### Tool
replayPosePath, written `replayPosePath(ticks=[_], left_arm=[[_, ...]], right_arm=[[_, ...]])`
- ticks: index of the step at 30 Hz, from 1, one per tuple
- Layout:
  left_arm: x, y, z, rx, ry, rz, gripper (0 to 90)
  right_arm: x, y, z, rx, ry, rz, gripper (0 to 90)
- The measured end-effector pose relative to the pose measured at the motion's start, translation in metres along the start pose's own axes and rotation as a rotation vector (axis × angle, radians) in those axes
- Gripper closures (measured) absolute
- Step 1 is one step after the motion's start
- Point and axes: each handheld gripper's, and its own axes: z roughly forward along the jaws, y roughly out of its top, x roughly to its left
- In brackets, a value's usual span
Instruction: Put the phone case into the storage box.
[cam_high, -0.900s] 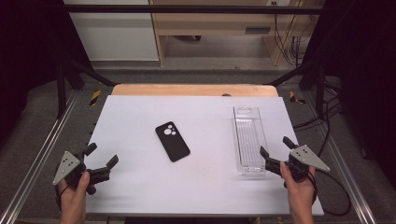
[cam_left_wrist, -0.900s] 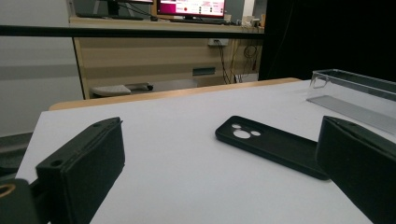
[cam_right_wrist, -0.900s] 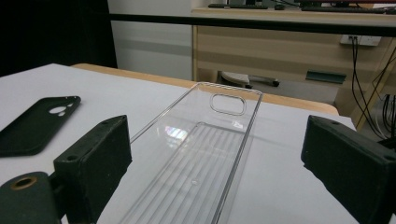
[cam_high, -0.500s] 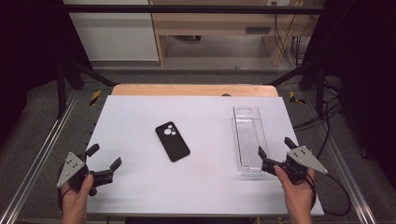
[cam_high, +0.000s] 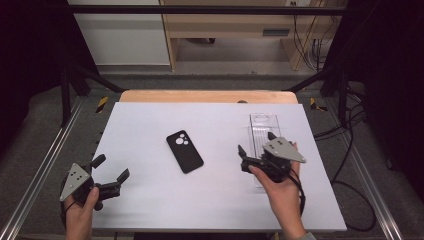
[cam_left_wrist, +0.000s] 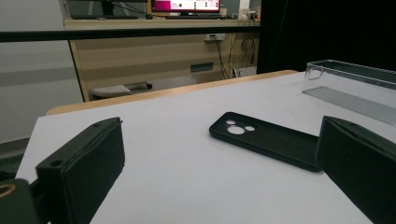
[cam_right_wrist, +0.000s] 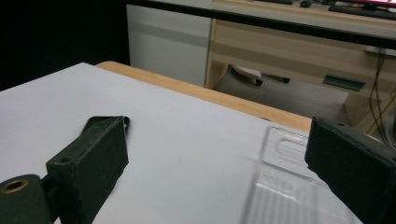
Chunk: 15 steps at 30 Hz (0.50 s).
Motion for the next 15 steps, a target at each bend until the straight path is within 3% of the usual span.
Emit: replayPosePath(ticks=[2, 5, 6, 11, 15], left_arm=[[-0.001, 0.000, 0.000, 0.005, -0.003, 0.008, 1.4], [-0.002, 0.000, 0.000, 0.004, -0.005, 0.008, 1.4], [-0.002, 0.001, 0.000, 0.003, -0.005, 0.008, 1.4], [-0.001, 0.001, 0.000, 0.000, -0.002, 0.003, 1.4], [-0.001, 0.001, 0.000, 0.000, -0.001, 0.002, 1.4]], right_arm=[[0.022, 0.010, 0.013, 0.030, 0.036, -0.014, 6.2], [0.043, 0.020, 0.024, 0.050, 0.064, -0.047, 6.3], [0.043, 0.020, 0.024, 0.050, 0.064, -0.047, 6.3], [0.074, 0.032, 0.046, 0.083, 0.111, -0.087, 6.3], [0.088, 0.033, 0.058, 0.109, 0.132, -0.104, 6.3]])
